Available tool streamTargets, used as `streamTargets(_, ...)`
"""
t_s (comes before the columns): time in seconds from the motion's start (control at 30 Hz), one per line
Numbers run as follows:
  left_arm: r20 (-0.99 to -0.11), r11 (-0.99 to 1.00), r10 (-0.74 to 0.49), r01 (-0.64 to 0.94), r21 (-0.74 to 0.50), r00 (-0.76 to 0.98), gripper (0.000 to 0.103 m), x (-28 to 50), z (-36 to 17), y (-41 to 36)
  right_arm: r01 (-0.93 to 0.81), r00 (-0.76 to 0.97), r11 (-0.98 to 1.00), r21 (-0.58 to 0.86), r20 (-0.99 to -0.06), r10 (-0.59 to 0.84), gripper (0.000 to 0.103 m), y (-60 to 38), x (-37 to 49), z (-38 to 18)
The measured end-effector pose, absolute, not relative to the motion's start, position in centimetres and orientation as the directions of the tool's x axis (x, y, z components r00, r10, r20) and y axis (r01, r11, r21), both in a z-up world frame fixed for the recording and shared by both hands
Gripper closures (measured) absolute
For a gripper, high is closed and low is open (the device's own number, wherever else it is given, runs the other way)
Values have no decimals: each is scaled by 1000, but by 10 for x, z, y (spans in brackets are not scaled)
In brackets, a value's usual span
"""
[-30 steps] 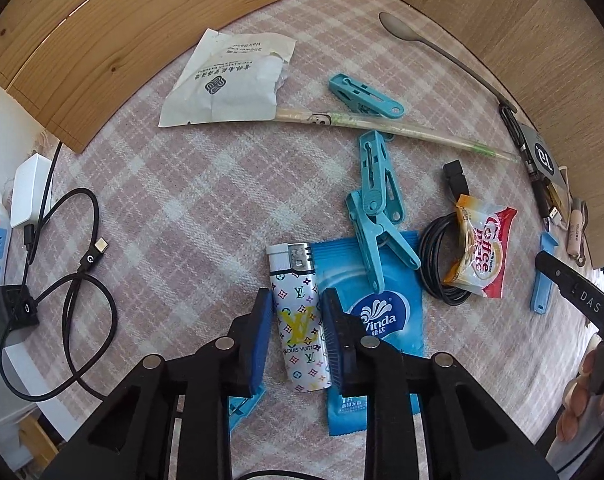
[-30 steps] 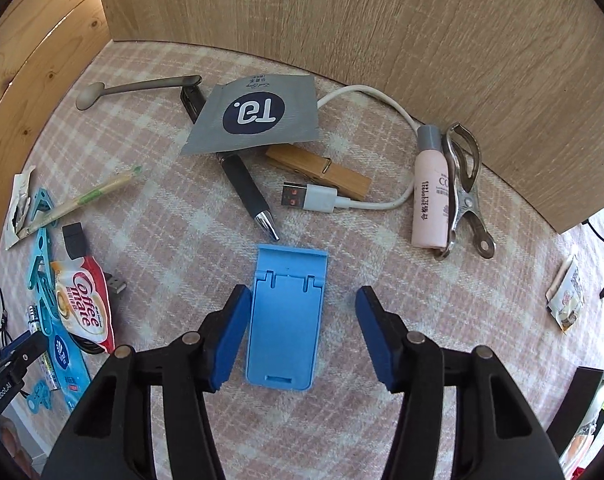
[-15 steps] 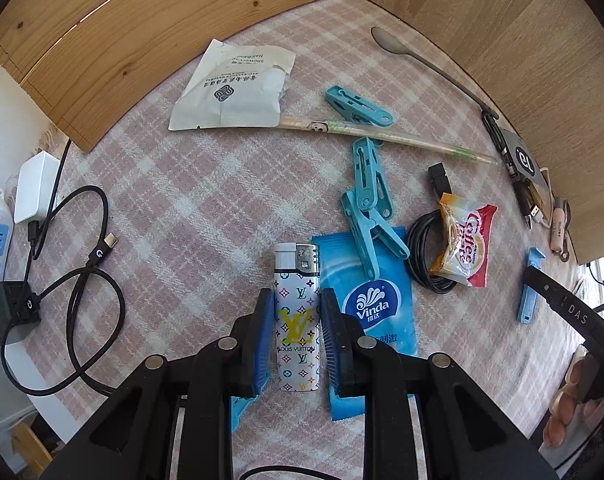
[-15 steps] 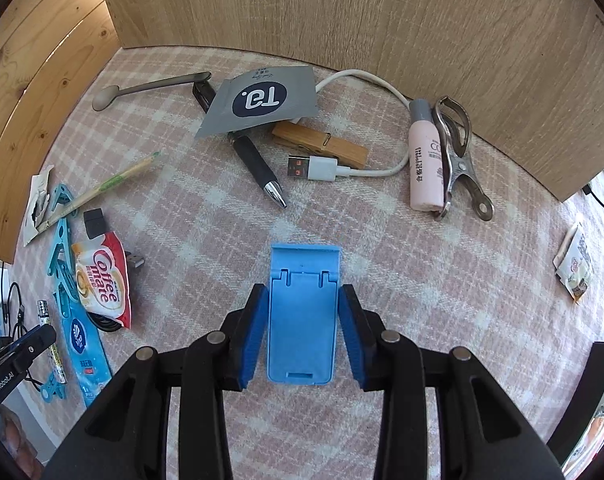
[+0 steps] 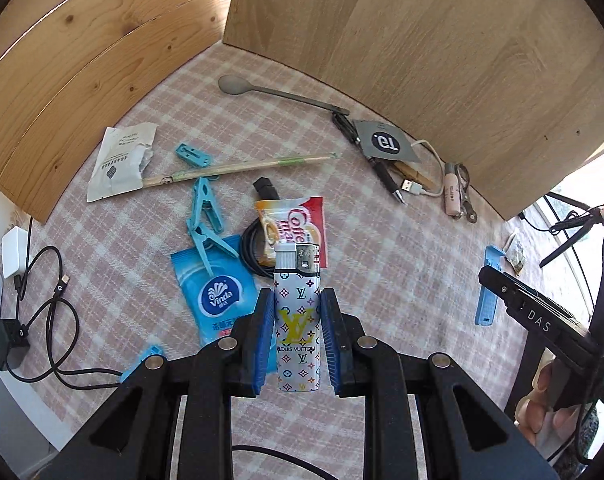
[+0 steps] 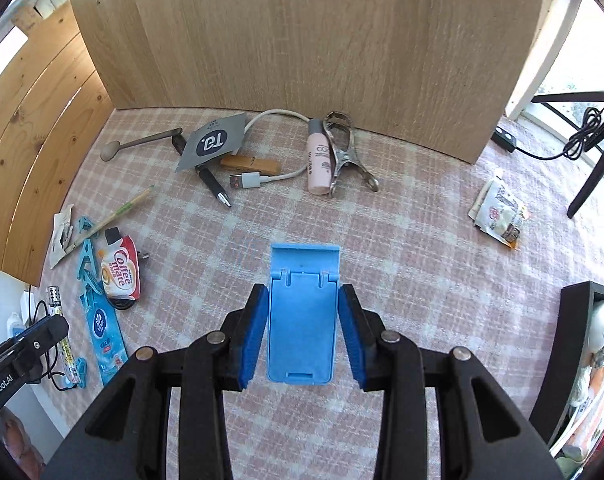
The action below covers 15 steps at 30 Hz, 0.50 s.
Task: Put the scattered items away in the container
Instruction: 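Carry the lighter and phone stand to the black tray with both grippers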
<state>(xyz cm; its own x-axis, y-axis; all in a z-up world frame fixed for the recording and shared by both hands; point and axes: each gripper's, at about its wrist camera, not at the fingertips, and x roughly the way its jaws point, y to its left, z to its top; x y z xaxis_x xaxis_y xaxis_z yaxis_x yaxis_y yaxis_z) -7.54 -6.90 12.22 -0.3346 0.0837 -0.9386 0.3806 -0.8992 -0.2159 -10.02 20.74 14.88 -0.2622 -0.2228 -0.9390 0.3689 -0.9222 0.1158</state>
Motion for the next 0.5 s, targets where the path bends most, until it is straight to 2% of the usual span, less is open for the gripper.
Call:
streamTargets(0.23,-920,-948,161,203,-245,-358,81,-106,134,16,228,-338,-965,128,-919,-202,68,299,-107,175)
streamTargets(0.5,-901,-956,281,-19,-291,-330,81,-106,148,139,27,-403,-995,93,-910,-96,68,420,-95,189)
